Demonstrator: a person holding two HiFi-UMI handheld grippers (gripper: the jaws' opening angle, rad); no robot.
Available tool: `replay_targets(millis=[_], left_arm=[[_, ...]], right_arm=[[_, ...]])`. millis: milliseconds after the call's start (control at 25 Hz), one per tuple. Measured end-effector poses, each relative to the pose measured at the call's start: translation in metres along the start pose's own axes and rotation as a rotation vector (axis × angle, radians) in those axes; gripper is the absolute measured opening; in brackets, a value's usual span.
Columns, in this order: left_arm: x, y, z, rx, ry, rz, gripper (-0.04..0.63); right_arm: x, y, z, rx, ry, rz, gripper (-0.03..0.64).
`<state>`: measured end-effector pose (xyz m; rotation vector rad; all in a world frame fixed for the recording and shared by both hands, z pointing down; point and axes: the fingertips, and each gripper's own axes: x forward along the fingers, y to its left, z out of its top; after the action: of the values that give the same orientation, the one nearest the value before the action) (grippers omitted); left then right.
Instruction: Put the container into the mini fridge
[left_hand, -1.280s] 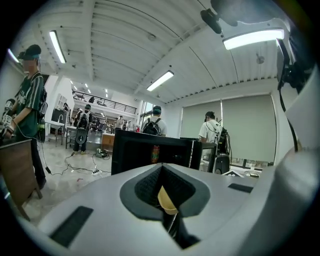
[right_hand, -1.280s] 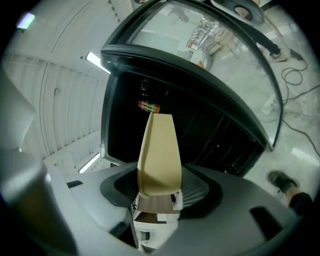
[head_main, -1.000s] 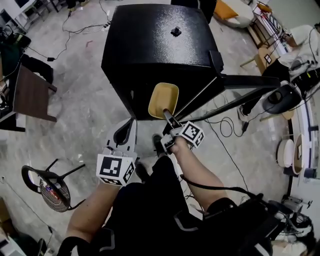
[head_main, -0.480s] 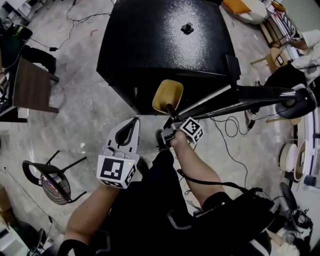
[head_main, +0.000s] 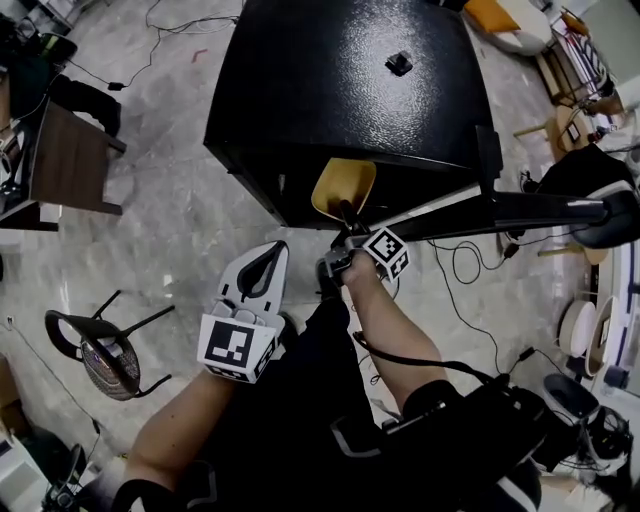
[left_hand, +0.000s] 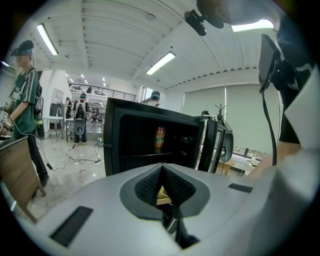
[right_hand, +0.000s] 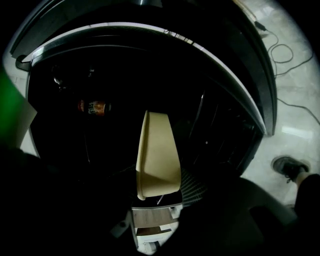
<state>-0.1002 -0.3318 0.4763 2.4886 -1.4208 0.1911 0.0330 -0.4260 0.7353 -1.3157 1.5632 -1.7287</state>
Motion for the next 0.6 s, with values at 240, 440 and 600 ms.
replay_targets(millis=[240, 440, 600], left_arm=[[-0.0033, 0.0051, -0.0026, -0.002, -0.004, 0.013, 0.009], [-0.0065, 0.0040, -0.0026, -0.009, 0.003, 0.005, 0.009], [-0.0086, 0.0041, -0.0027, -0.009, 0.005, 0.004, 0.009]], right_arm=[[0.0112, -0.0022, -0.0045, 0.010, 0.025, -0.001, 0.245], [0.0109, -0.0062, -0.0055, 0.011, 0.030, -0.003, 0.307], [0.0085, -0.0072, -0.0036, 0.014, 0.020, 0.029, 0.356]])
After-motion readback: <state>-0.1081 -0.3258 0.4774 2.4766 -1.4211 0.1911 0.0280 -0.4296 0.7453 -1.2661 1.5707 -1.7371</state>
